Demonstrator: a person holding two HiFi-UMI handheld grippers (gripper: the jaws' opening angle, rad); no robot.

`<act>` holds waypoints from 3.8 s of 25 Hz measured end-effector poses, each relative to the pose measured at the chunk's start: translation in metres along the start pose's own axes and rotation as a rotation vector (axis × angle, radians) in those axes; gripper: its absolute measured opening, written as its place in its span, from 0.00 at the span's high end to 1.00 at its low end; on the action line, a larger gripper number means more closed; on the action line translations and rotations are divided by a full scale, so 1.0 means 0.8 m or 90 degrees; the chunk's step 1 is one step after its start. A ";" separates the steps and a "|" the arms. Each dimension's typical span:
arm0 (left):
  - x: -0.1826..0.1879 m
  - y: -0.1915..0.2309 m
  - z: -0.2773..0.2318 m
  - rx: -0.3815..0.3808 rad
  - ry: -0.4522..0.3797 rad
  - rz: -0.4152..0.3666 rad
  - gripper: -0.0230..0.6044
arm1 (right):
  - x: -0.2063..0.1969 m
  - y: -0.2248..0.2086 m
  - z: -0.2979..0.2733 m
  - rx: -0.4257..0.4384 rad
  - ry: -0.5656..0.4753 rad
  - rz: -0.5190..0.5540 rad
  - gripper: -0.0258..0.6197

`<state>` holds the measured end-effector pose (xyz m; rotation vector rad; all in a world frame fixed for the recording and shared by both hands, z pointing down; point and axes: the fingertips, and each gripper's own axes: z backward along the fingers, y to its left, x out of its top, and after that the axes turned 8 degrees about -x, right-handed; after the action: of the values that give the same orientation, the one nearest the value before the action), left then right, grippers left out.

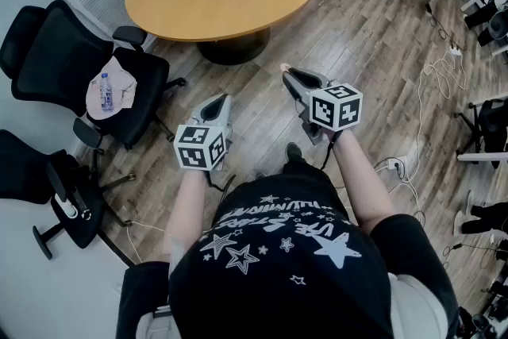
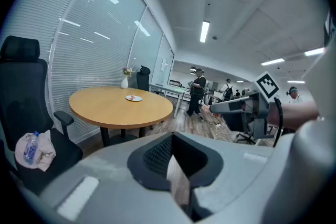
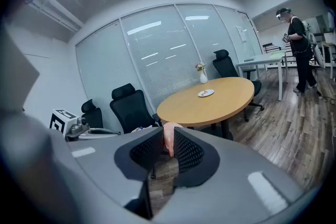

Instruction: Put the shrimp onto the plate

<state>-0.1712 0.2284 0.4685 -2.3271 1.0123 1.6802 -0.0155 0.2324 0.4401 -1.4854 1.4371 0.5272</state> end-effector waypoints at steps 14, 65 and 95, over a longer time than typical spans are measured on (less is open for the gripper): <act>0.010 0.017 -0.015 0.004 -0.002 -0.002 0.96 | 0.009 -0.005 -0.022 0.004 0.002 0.003 0.86; 0.180 0.183 -0.308 0.176 -0.003 0.037 0.96 | 0.224 -0.282 -0.311 0.125 0.049 -0.012 0.86; 0.241 0.319 -0.367 0.153 -0.024 0.065 0.96 | 0.273 -0.284 -0.443 0.104 0.085 0.009 0.86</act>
<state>-0.0443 -0.1861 0.4878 -2.1165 1.2679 1.5316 0.1328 -0.2152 0.4894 -1.4026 1.5565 0.3157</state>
